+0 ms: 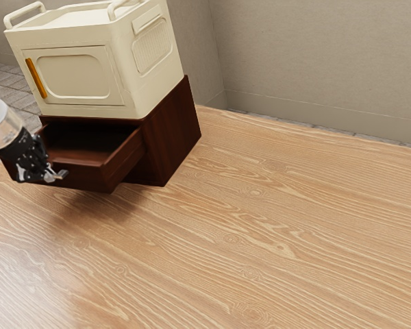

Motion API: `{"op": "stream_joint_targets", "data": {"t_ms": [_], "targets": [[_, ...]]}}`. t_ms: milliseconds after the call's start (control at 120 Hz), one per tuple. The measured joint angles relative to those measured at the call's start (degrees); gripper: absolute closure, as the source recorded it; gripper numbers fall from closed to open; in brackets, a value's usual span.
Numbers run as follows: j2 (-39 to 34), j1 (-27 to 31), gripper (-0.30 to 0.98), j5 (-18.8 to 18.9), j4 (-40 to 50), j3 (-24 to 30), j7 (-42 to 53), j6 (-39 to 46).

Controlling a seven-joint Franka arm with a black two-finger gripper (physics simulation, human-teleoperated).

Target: Pull the drawer handle with one arm to open the drawer

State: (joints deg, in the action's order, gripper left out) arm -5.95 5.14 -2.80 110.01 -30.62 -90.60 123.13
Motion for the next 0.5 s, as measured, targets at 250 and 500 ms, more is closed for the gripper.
{"op": "stream_joint_targets", "data": {"t_ms": [250,500], "targets": [[-2.5,-0.5,0.78,1.2,2.3,-0.2,0.0,0.2],[-3.5,-0.5,0.79,2.0,3.0,-0.5,0.0,0.3]]}}
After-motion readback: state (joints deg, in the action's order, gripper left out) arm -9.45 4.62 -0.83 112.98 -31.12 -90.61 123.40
